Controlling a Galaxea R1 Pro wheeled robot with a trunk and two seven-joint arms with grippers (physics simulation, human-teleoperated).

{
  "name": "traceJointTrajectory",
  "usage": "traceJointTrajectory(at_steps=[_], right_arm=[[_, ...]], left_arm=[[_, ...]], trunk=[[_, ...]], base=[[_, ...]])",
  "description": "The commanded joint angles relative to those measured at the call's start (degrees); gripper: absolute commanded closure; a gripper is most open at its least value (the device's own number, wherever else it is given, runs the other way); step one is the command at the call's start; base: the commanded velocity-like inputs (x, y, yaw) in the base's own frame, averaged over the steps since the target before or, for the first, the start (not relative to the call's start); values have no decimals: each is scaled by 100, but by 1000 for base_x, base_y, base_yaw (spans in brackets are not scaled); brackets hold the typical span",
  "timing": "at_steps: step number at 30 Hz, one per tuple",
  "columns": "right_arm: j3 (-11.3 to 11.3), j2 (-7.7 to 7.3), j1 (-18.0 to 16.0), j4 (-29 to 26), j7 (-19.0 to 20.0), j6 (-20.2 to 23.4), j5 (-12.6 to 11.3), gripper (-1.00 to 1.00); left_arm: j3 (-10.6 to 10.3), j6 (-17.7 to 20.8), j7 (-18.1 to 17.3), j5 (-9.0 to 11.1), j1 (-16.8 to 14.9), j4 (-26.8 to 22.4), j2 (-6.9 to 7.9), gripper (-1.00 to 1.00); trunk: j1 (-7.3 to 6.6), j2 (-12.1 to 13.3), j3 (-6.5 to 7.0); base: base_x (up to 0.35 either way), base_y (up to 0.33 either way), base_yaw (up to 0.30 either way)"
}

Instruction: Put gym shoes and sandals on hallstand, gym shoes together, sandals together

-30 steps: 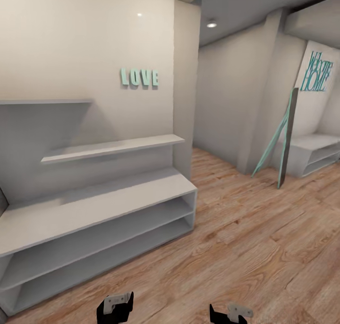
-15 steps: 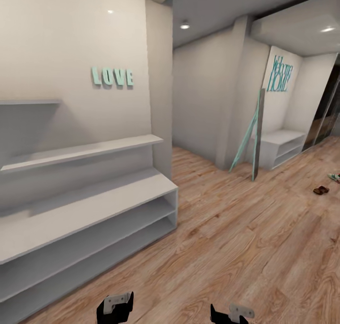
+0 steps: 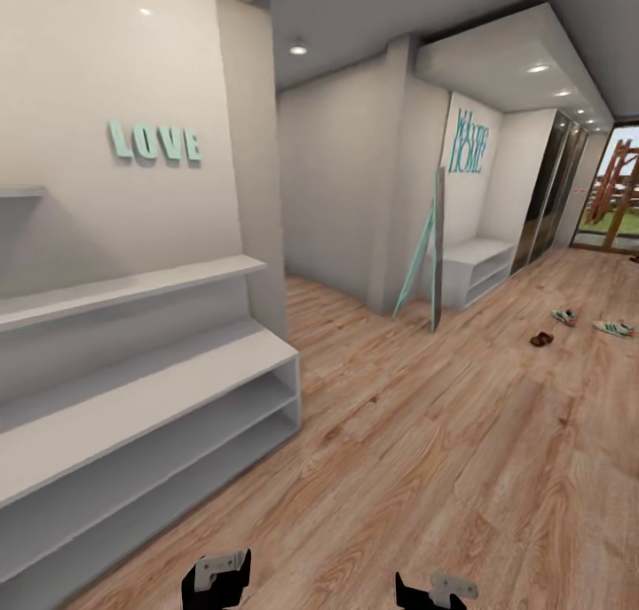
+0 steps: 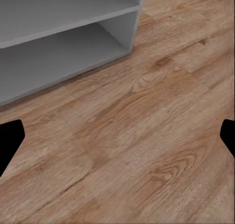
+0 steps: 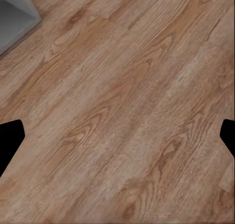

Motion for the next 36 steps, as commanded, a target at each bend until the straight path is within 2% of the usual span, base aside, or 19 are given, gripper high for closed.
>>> traceJointTrajectory(at_steps=[1, 8, 19, 36], right_arm=[[0, 0, 0, 0, 0, 0, 0, -100], [4, 1, 0, 0, 0, 0, 0, -100], [13, 2, 0, 0, 0, -1, 11, -100], [25, 7, 0, 0, 0, 1, 34, -100]], left_arm=[[0, 0, 0, 0, -2, 0, 0, -100], [0, 1, 0, 0, -2, 0, 0, -100], [0, 1, 2, 1, 0, 8, 0, -100], [0, 5, 5, -2, -4, 36, 0, -100]], trunk=[[0, 0, 0], [0, 0, 0], [0, 0, 0], [0, 0, 0]], base=[[0, 0, -287], [0, 0, -213], [10, 0, -65], [234, 0, -8]])
